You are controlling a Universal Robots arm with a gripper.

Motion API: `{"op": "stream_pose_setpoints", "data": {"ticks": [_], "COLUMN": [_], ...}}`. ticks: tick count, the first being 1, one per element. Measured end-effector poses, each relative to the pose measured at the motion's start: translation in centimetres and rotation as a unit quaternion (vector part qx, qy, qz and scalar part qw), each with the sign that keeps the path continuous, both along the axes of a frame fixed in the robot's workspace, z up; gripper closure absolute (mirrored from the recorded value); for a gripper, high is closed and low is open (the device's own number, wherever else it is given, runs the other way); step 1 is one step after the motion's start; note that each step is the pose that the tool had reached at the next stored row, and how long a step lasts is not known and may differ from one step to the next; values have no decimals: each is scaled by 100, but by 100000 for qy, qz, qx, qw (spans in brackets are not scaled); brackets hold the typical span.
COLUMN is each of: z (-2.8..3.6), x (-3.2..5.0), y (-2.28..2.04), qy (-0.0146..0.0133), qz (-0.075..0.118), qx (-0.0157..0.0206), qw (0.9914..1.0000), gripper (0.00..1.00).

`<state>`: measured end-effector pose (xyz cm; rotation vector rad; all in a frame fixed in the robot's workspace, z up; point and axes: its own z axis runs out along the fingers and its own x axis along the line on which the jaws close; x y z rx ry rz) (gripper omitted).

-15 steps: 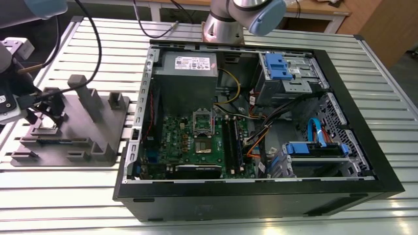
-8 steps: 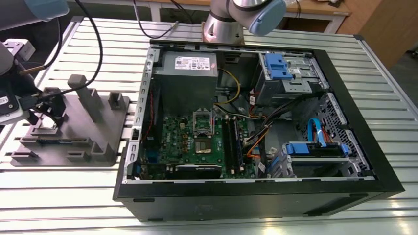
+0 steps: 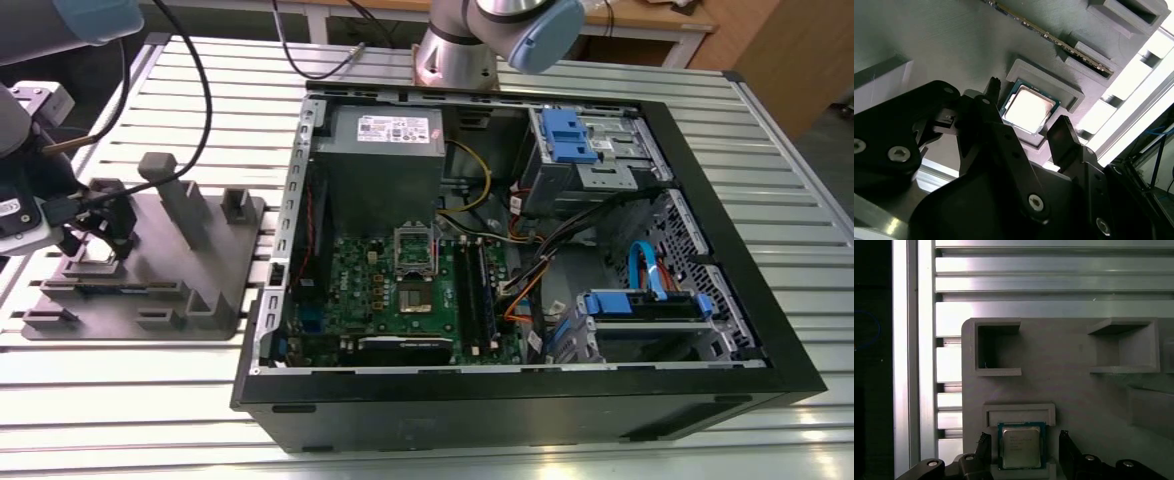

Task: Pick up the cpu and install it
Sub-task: 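Pick up the cpu and move it towards the insertion slot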

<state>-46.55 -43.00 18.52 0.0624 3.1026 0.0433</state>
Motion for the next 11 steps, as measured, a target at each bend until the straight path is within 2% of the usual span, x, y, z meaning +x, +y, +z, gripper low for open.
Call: {"op": "stream_pose_setpoints", "data": {"ticks": [11], "z": [-3], "x": [0], "y": [0], "qy": [-2], "qz": [306], "qx": [0], "qw": [100000], "gripper": [35]}}
